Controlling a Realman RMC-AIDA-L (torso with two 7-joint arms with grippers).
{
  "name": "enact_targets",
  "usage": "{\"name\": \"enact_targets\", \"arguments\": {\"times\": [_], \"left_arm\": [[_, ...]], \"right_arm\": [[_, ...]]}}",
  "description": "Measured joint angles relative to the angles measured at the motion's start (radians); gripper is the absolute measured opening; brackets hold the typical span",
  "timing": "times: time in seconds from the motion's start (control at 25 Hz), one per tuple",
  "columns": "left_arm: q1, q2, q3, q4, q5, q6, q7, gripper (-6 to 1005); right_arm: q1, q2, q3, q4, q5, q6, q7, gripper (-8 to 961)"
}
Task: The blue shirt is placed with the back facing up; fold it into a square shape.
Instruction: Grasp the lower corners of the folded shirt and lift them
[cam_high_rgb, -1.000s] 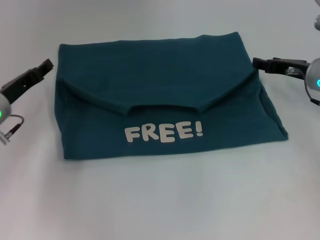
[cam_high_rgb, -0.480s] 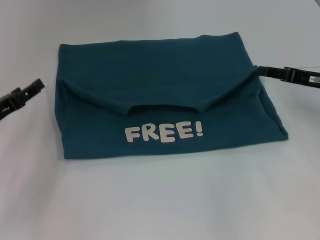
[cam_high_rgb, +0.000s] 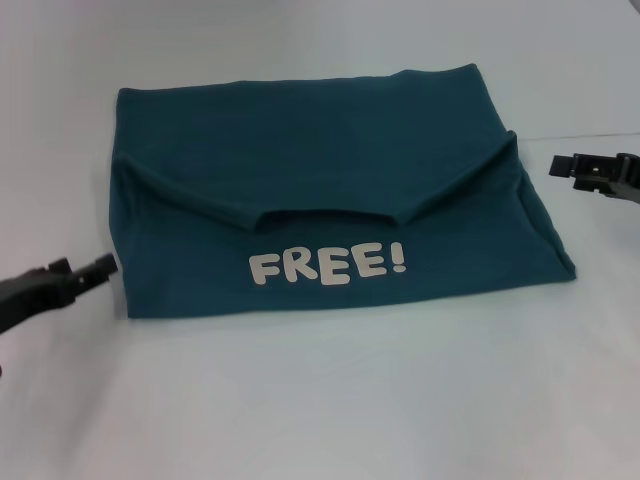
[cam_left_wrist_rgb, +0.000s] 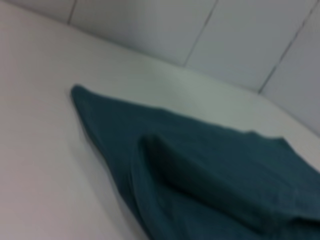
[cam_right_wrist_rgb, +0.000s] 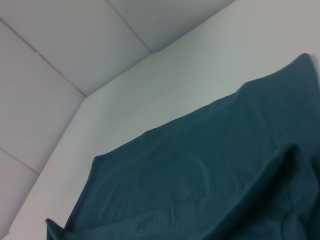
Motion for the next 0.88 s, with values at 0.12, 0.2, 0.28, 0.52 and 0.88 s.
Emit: {"name": "enact_targets", "arguments": {"times": [0.12, 0.2, 0.28, 0.52, 0.88], "left_arm": [[0.002, -0.004, 0.006, -0.005, 0.045, -0.001, 0.001, 793], [0.003, -0.009, 0.015, -0.008, 0.061, -0.003, 0.002, 789], [0.003, -0.014, 0.034, -0.009, 0.063, -0.004, 0.004, 786], [-0.008, -0.025, 0.111, -0.012, 0.064, -0.038, 0.004, 775], [-0.025, -0.026, 0.161, -0.026, 0.064, -0.063, 0.000, 759]], "right_arm": [[-0.009, -0.001, 0.004, 0.000, 0.001, 0.001, 0.012, 645], [-0.011, -0.002, 0.005, -0.001, 0.001, 0.005, 0.014, 646], [-0.011, -0.001, 0.004, 0.001, 0.001, 0.009, 0.014, 646], [-0.008, 0.006, -0.002, 0.005, -0.003, 0.018, 0.015, 647], [-0.013, 0.009, -0.003, 0.006, -0.004, 0.022, 0.015, 647]]}}
